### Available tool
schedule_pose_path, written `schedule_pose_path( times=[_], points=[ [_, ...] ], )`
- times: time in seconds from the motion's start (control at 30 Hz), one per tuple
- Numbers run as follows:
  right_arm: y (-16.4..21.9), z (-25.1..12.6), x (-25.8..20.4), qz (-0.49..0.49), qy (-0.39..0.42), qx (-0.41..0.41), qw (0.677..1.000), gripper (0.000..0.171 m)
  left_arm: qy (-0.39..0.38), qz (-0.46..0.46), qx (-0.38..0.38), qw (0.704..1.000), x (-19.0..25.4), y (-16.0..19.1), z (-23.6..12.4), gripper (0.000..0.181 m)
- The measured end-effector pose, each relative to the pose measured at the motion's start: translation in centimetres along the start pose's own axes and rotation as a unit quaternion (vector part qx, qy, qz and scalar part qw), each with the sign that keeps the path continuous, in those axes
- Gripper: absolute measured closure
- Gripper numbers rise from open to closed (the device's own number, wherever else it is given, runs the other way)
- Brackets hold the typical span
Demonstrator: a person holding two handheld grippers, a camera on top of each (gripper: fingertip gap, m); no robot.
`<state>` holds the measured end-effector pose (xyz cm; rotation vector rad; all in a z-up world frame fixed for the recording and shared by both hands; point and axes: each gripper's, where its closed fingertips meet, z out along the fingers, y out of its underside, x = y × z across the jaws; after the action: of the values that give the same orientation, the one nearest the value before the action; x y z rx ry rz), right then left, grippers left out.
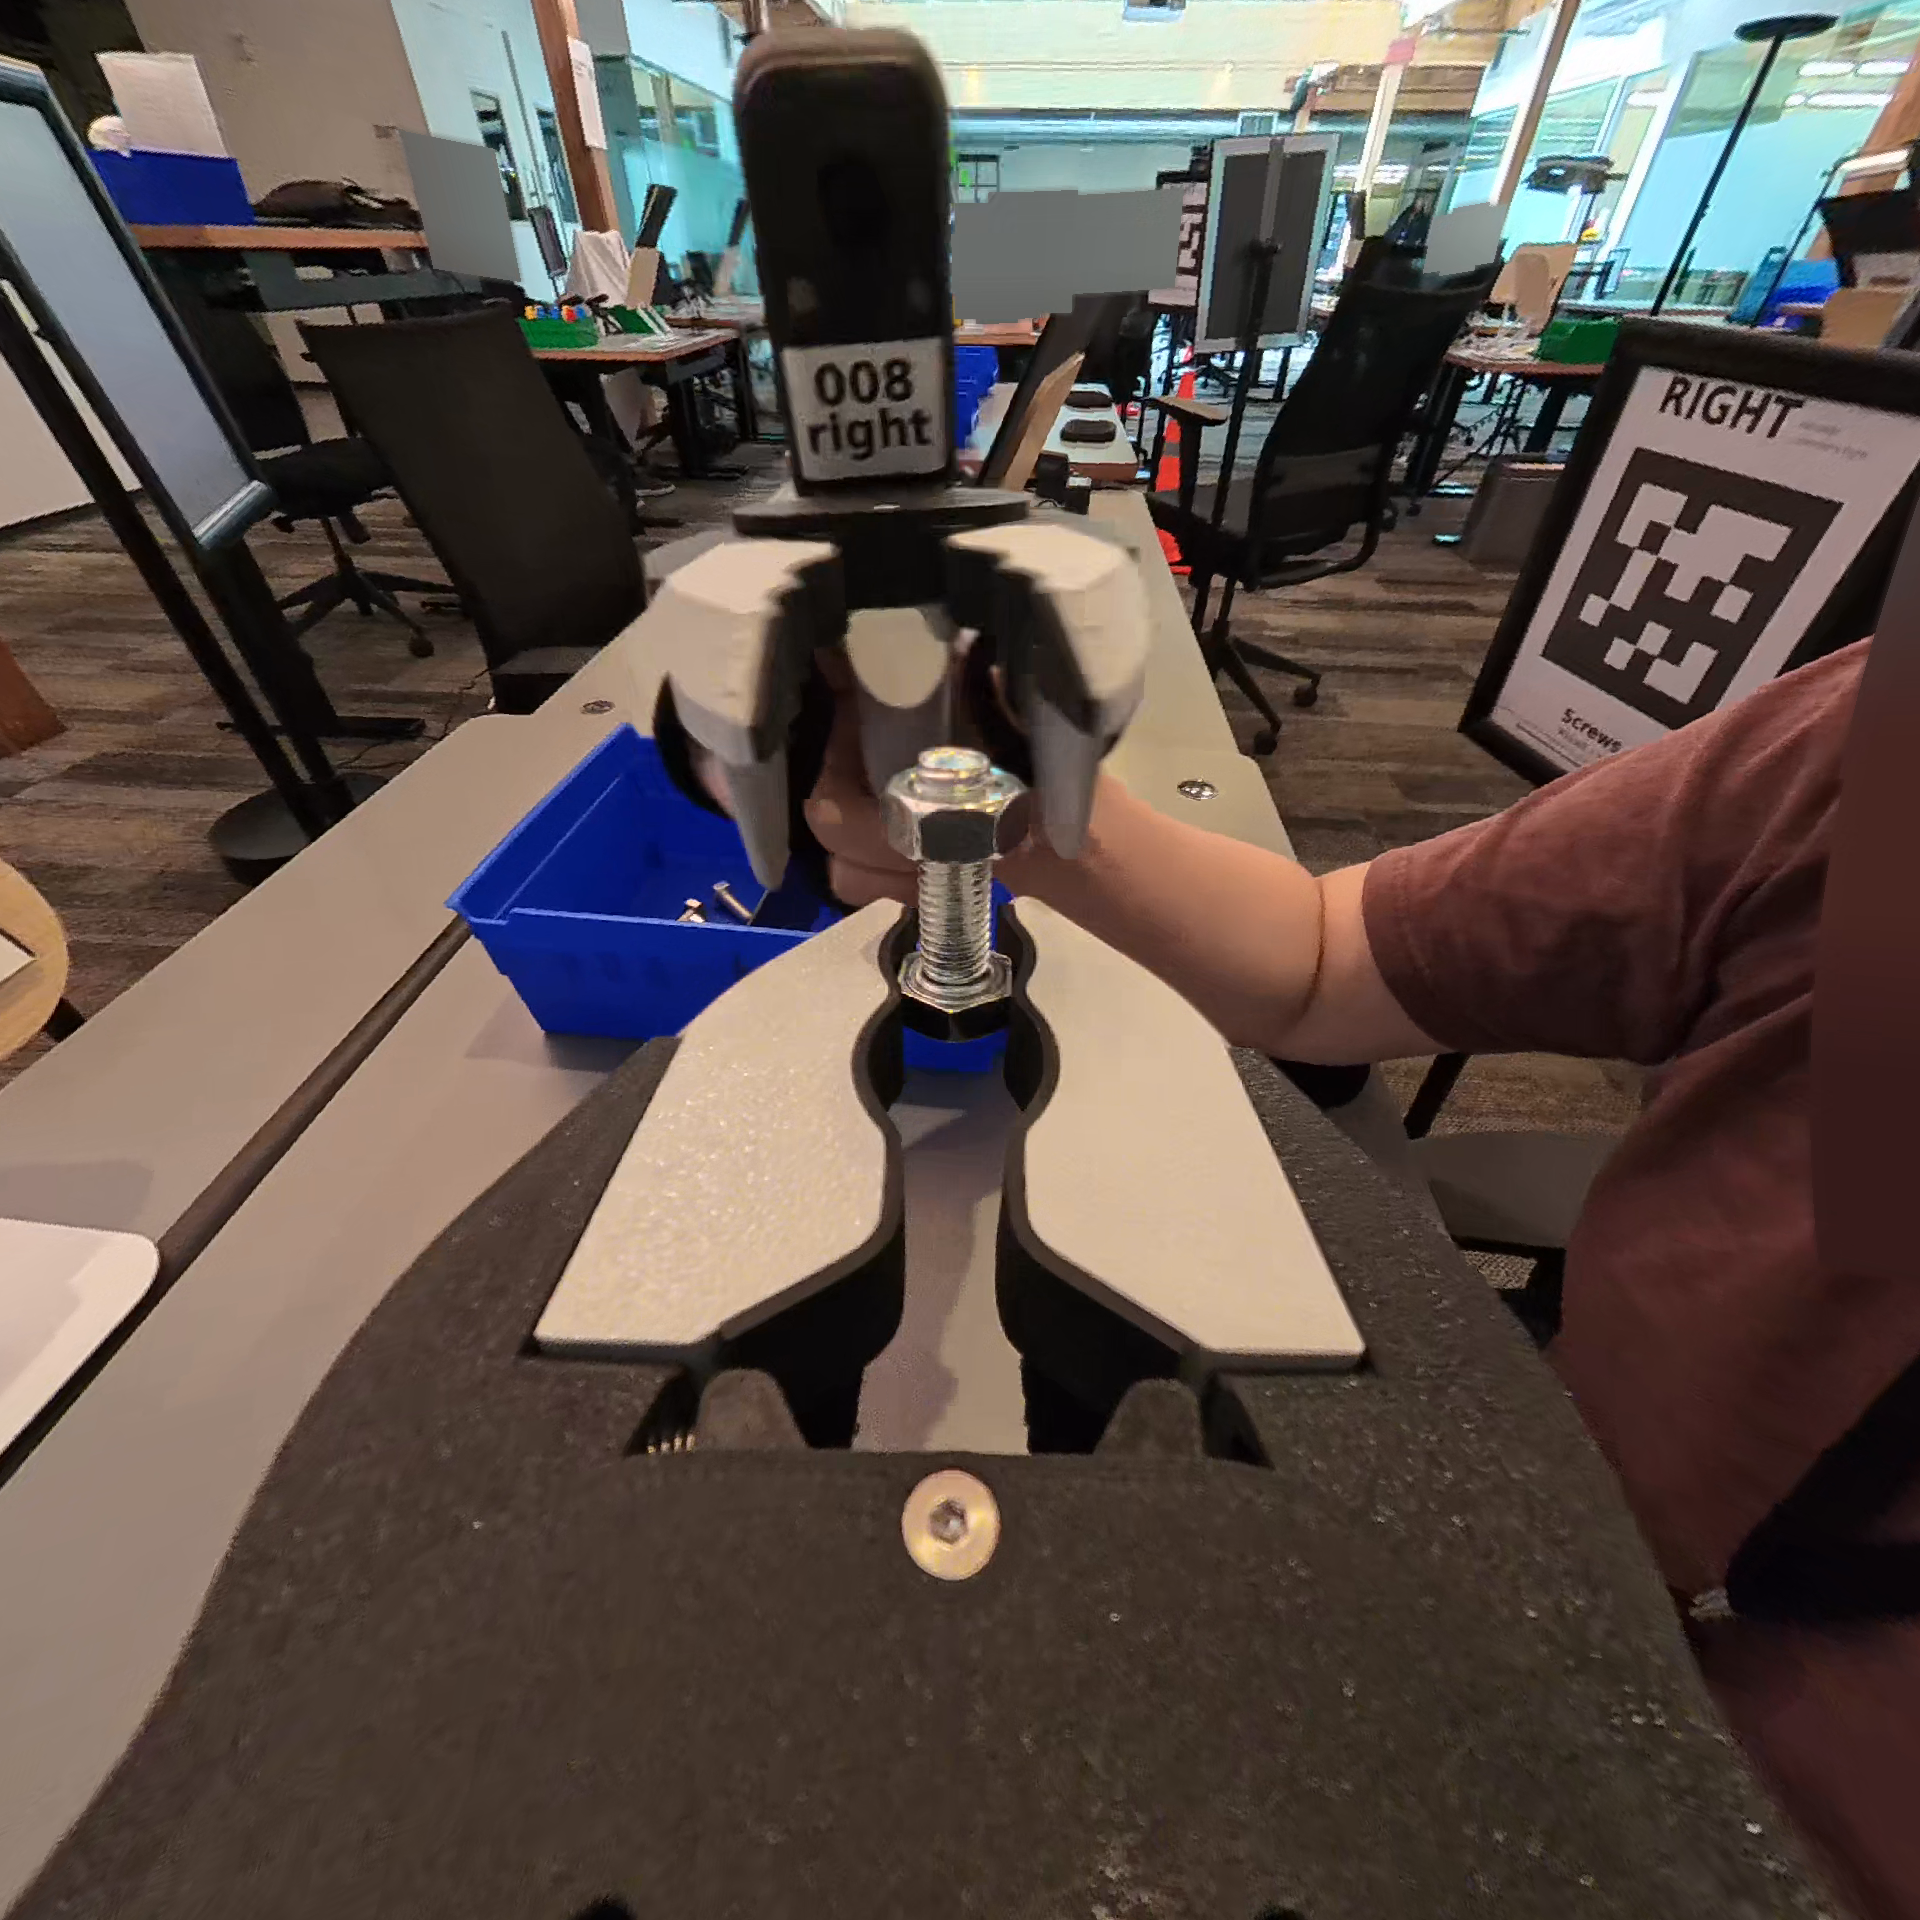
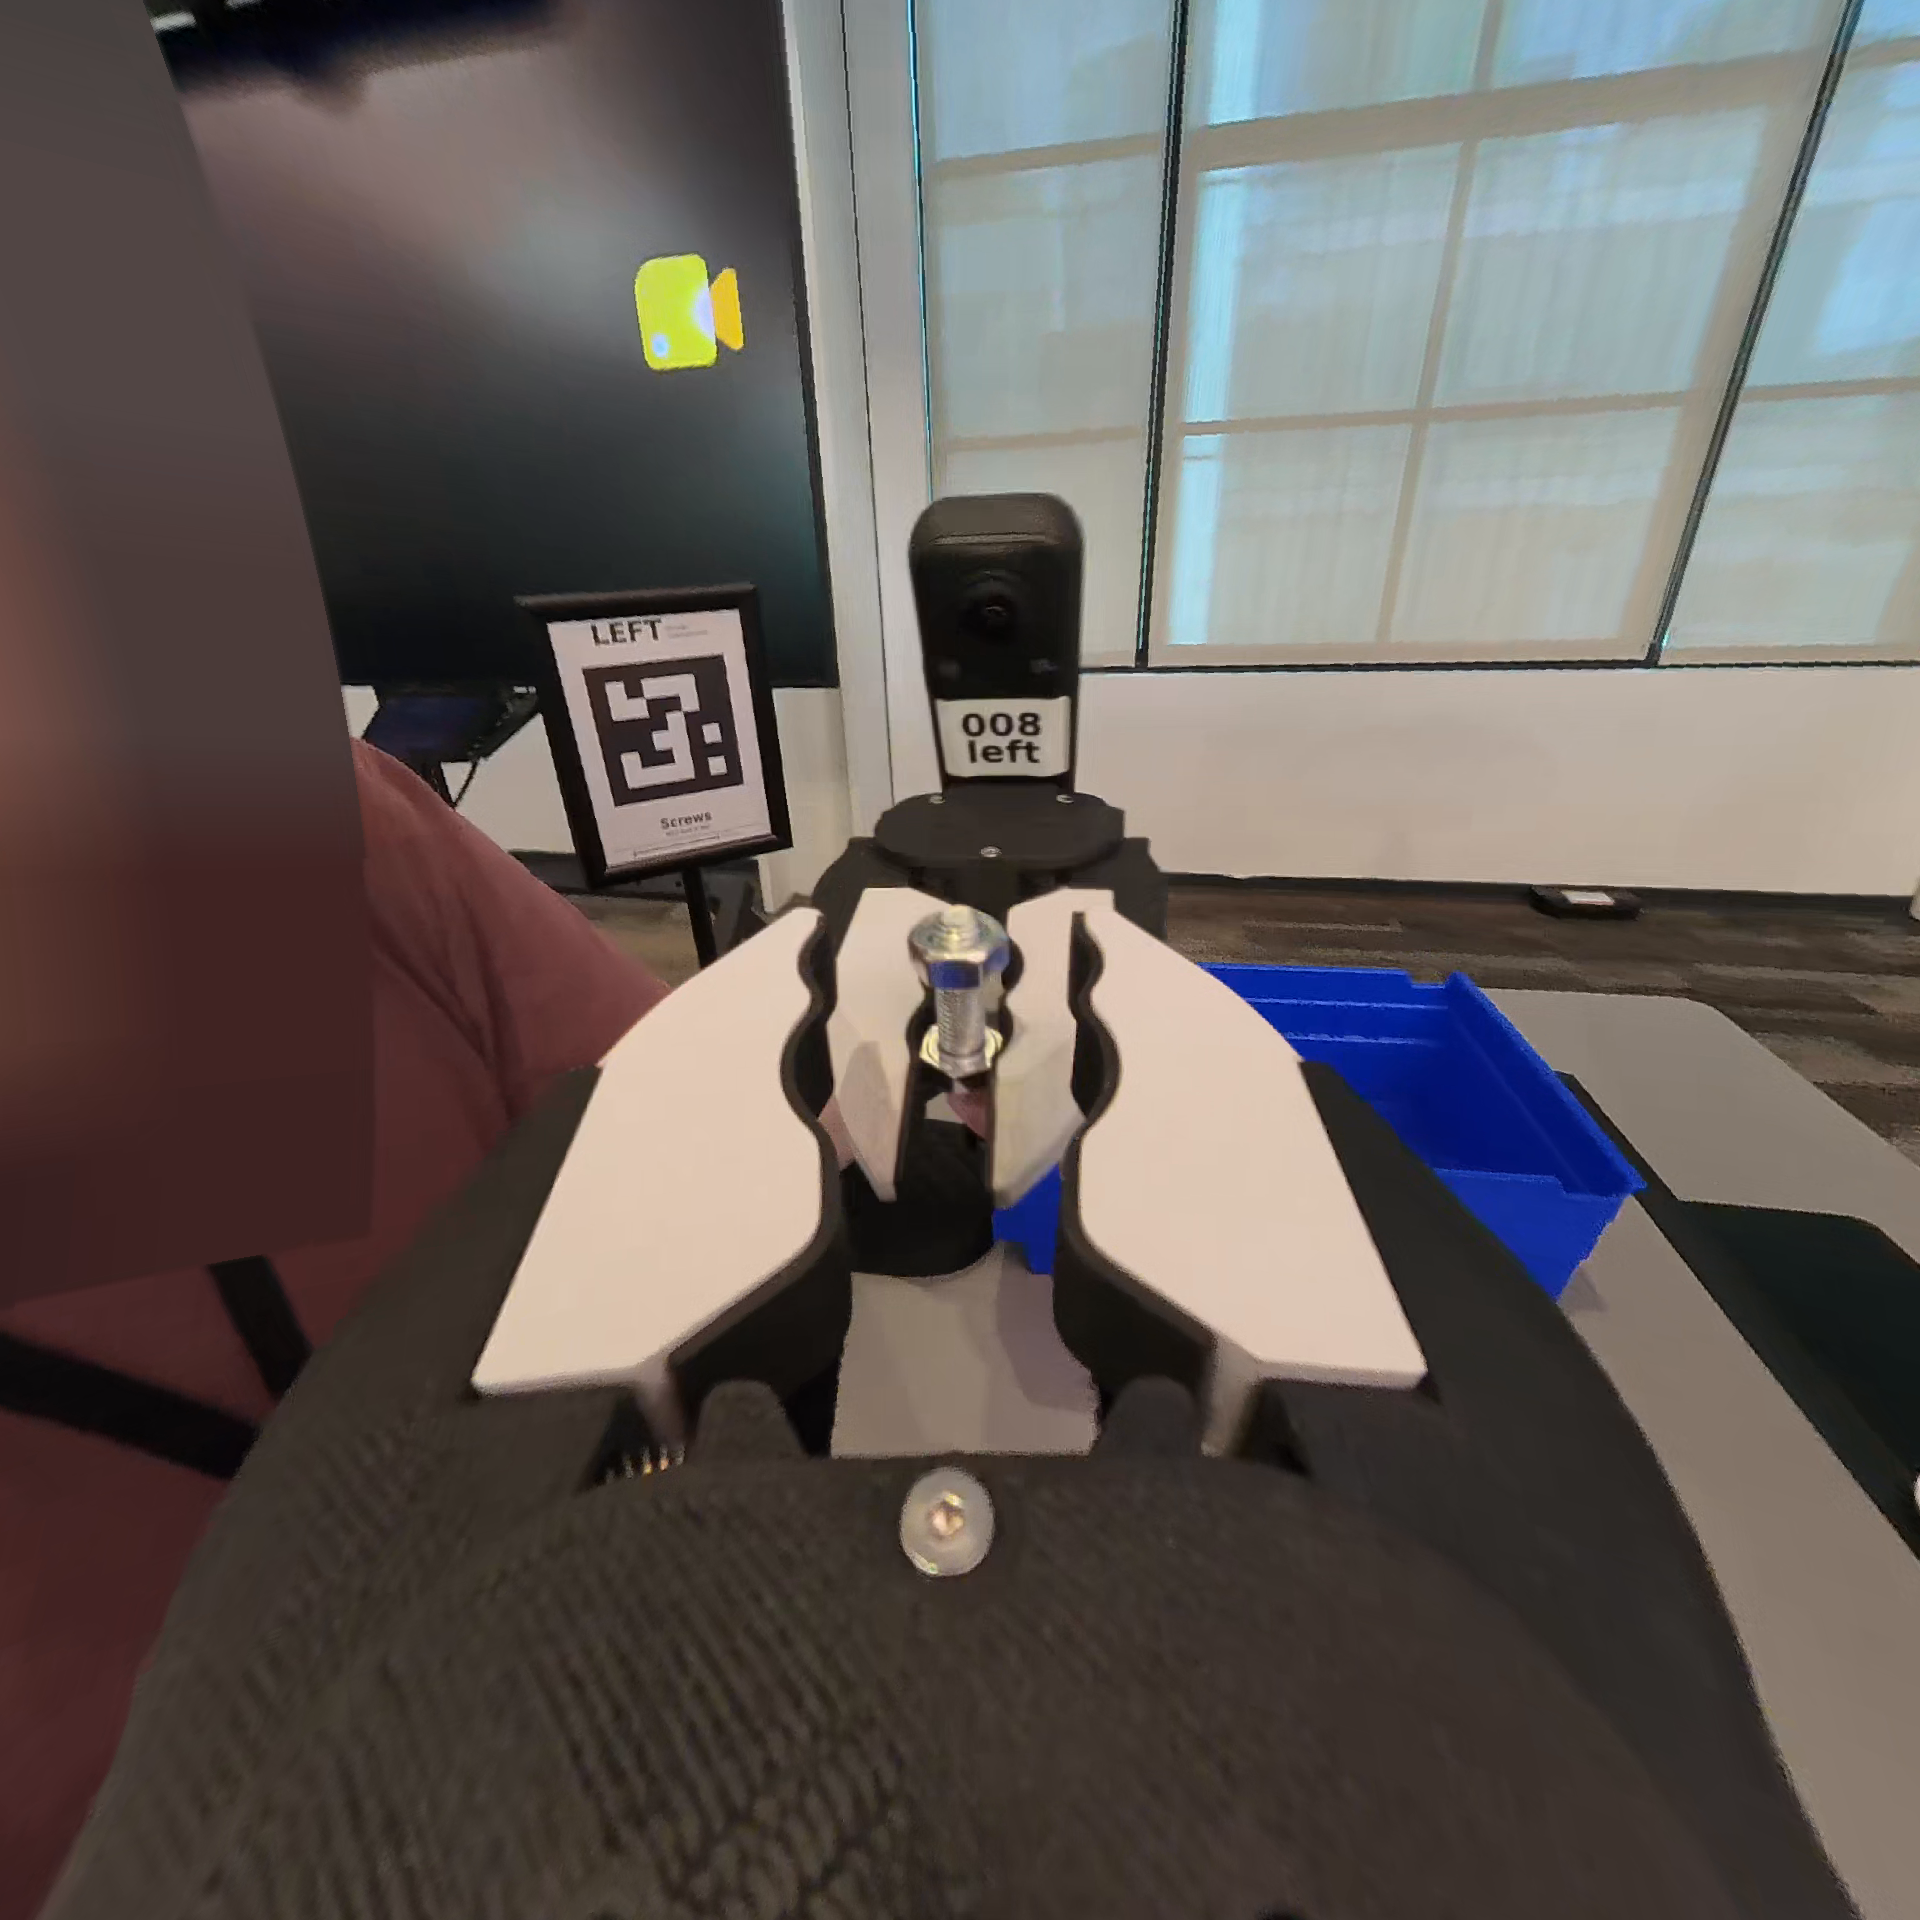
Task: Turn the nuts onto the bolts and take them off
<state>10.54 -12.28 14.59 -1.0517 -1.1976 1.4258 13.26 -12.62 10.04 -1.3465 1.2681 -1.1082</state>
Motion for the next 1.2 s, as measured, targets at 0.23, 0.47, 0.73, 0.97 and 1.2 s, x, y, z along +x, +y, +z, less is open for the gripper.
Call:
schedule_pose_path(
  times=[0.23, 0.47, 0.73, 0.97, 1.2],
  points=[
    [0.4, -1.7, 3.5, 0.046, 0.053, 0.014, 0.997, 0.141, 0.02, -0.01, 0.009, 1.0, 0.6, -0.2, 0.1, 0.167],
    [0.4, 0.7, -0.4, 0.001, -0.002, -0.013, 1.0, 0.13, 0.016, -0.004, -0.002, 1.0, 0.5, 0.1, 0.4, 0.167],
    [-0.4, -1.9, 2.1, 0.052, 0.014, 0.023, 0.998, 0.136, 0.011, -0.003, 0.008, 1.0, 0.6, -0.4, -0.1, 0.167],
    [0.6, 0.4, 0.8, -0.001, 0.029, -0.016, 0.999, 0.128, 0.011, -0.005, 0.0, 1.0, 0.4, 0.0, 0.4, 0.167],
    [-0.2, -1.0, 1.0, 0.035, 0.003, 0.009, 0.999, 0.134, 0.007, -0.003, 0.003, 1.0, 0.4, -0.2, 0.0, 0.167]
  ],
)
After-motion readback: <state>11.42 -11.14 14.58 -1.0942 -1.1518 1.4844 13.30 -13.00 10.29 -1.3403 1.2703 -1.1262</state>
